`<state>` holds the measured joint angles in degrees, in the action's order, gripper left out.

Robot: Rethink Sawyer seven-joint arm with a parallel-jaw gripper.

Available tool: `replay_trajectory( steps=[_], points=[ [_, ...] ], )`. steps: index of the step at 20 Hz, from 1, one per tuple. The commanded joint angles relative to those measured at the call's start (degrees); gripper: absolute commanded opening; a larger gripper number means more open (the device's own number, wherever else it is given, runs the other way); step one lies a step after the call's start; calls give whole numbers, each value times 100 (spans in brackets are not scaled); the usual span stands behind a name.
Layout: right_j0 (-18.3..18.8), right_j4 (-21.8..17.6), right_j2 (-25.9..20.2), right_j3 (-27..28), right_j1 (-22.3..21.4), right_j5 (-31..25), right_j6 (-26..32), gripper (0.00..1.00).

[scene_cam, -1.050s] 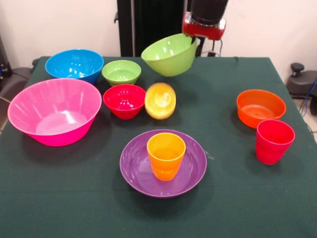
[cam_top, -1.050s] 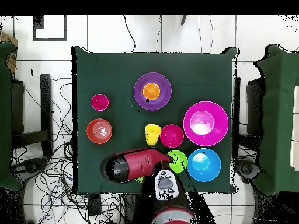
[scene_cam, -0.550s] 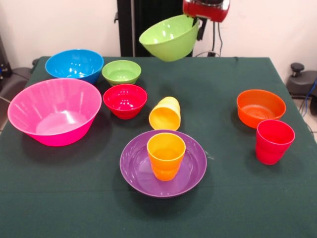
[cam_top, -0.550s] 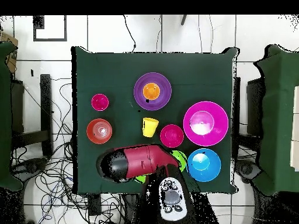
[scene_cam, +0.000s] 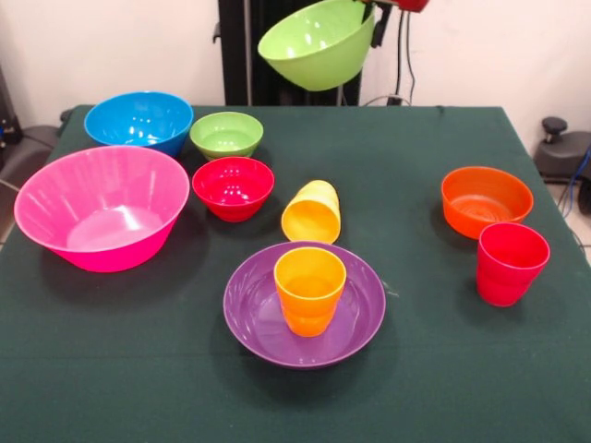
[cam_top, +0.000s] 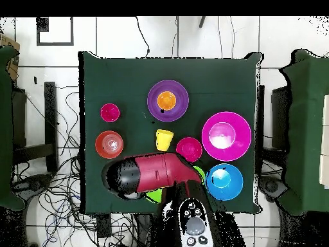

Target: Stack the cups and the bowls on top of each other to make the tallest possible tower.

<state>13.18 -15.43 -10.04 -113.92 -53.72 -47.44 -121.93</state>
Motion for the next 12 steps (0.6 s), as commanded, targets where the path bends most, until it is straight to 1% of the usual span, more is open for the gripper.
replay_trajectory(
  steps=[1,5,12],
  points=[
    [304,-459,-636,977,425,-594,1209,0],
    [390,-746,-715,1443,757,-637,1328,0],
    [503,-840,-931,1992,1001,-926,1417,0]
  ],
)
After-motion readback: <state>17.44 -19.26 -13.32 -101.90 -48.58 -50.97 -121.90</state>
